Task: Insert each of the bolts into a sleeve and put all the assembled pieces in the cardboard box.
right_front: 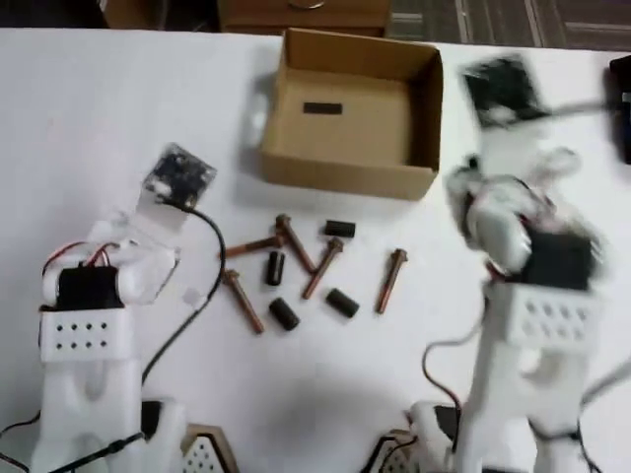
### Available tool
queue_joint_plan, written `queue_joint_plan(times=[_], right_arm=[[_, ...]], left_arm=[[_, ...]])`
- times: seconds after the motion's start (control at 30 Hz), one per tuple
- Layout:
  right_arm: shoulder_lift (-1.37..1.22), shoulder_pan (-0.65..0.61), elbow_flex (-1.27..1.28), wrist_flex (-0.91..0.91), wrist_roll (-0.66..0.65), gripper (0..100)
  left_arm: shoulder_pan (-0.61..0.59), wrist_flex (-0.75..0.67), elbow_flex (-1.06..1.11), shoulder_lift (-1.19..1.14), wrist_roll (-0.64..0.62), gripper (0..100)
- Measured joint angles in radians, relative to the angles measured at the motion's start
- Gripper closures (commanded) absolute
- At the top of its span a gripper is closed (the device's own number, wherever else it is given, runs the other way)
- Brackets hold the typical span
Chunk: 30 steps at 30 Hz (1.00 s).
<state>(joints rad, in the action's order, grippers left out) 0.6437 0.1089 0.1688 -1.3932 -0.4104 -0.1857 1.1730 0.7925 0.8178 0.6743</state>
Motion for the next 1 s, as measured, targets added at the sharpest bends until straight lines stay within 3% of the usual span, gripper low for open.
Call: queue_joint_plan(times=[0.2,0.37,0.6,0.7,1.0], right_arm=[[0.184,0.170,0.181,-0.034,0.005,97.9],[0.330,0.269,0.362,-0.034,-0.038,97.9],[0.565,0.370,0.537,-0.034,-0.046,97.9],[0.646,0.371,0.589,-0.034,-0.046,97.9],[0.687,0.371,0.672,-0.035,-0.046,97.9]], left_arm=[[0.132,0.040,-0.075,-0.203,0.442,80],[0.184,0.123,-0.293,-0.473,0.578,80],[0.222,0.249,-0.706,-0.891,0.609,80],[0.229,0.262,-0.842,-1.043,0.566,80],[0.295,0.265,-0.999,-1.295,0.453,80]])
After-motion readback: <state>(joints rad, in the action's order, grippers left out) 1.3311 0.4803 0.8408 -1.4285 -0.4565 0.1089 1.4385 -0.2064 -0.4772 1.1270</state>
